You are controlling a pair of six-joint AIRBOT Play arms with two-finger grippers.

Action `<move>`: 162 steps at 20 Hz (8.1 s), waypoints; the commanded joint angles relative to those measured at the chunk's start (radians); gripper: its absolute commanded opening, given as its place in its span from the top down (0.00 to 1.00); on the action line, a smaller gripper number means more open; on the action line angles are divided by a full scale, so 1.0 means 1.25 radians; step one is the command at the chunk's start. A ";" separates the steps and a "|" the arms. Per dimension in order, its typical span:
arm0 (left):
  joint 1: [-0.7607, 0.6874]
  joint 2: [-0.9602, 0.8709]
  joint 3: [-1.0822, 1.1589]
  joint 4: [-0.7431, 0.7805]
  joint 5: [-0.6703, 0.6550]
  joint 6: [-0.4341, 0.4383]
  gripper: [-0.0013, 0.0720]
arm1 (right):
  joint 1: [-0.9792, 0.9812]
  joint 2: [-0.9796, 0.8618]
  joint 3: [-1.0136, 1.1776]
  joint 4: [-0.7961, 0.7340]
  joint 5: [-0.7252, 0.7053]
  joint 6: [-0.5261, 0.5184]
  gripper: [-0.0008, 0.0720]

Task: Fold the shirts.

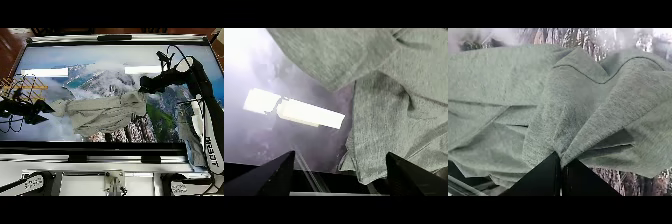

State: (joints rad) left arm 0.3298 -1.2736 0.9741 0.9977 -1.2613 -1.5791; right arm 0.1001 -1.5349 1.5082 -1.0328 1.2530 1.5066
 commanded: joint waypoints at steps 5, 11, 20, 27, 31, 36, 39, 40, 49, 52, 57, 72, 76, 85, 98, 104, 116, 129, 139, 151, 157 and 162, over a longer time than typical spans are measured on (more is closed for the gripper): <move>-0.152 -0.109 -0.121 -0.155 0.255 -0.018 0.08 | 0.012 -0.001 0.000 -0.056 0.019 -0.003 0.91; -0.170 -0.164 -0.119 -0.197 0.319 0.000 0.09 | 0.012 -0.001 0.000 -0.061 0.018 -0.011 0.91; -0.178 -0.139 -0.038 -0.227 0.292 0.138 0.94 | 0.012 0.005 0.000 -0.062 0.033 -0.019 0.91; -0.097 0.106 0.274 -0.224 0.176 0.209 0.94 | 0.012 0.148 0.092 -0.145 -0.015 -0.045 0.91; -0.080 0.224 0.491 -0.224 0.149 0.186 0.94 | 0.012 0.289 0.265 -0.255 -0.099 -0.040 0.91; -0.078 0.349 0.664 -0.224 0.150 0.138 0.94 | 0.012 0.506 0.361 -0.301 -0.350 -0.038 0.91; -0.078 0.424 0.685 -0.224 0.186 0.095 0.94 | 0.012 0.605 0.361 -0.304 -0.431 -0.035 0.91; -0.078 0.442 0.685 -0.208 0.191 0.095 0.94 | 0.012 0.623 0.361 -0.315 -0.431 -0.033 0.91; -0.078 0.460 0.473 0.061 0.023 0.009 0.94 | 0.012 0.483 0.361 -0.489 -0.237 -0.001 0.91; -0.078 0.442 0.286 0.064 0.034 0.021 0.94 | 0.012 0.334 0.361 -0.502 -0.169 -0.002 0.91; -0.078 0.338 0.089 0.064 0.234 0.021 0.94 | 0.012 0.063 0.361 -0.499 -0.263 0.062 0.91; -0.121 -0.054 0.101 0.052 0.293 -0.038 0.15 | 0.005 -0.200 0.361 -0.330 -0.189 0.278 0.29; 0.024 -0.054 0.183 0.127 -0.051 0.099 0.04 | -0.078 -0.100 0.361 -0.418 0.030 0.161 0.24; 0.165 -0.055 -0.139 0.039 0.013 0.259 0.19 | -0.323 -0.085 0.288 -0.145 0.448 0.006 0.24; 0.038 -0.100 -0.162 -0.066 0.181 0.248 0.72 | -0.321 -0.086 0.287 -0.151 0.362 0.006 0.24; 0.067 -0.058 -0.146 -0.069 0.164 0.251 0.94 | -0.305 -0.059 0.036 -0.111 0.321 -0.020 0.25; 0.070 0.029 -0.146 -0.079 0.157 0.298 0.94 | -0.116 -0.046 -0.341 -0.032 -0.067 -0.017 0.25; 0.071 0.320 0.376 -0.081 0.298 0.318 0.94 | -0.084 0.341 0.076 -0.081 -0.233 -0.211 0.91; 0.071 0.642 0.654 0.116 0.314 0.162 0.94 | -0.084 0.729 0.317 -0.217 -0.292 -0.004 0.91; 0.047 0.366 0.222 0.105 0.113 0.265 0.94 | -0.084 0.262 0.162 -0.295 0.125 0.035 0.91; -0.065 -0.058 0.243 0.101 0.291 0.195 0.94 | -0.059 -0.078 0.089 -0.158 -0.215 -0.045 0.91; -0.124 -0.268 0.372 0.102 0.404 0.161 0.94 | -0.040 -0.173 0.089 -0.156 -0.523 -0.056 0.91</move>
State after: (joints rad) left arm 0.2161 -1.4643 1.3724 1.1313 -0.8574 -1.3525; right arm 0.0395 -1.6714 1.6257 -1.2583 0.8391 1.4555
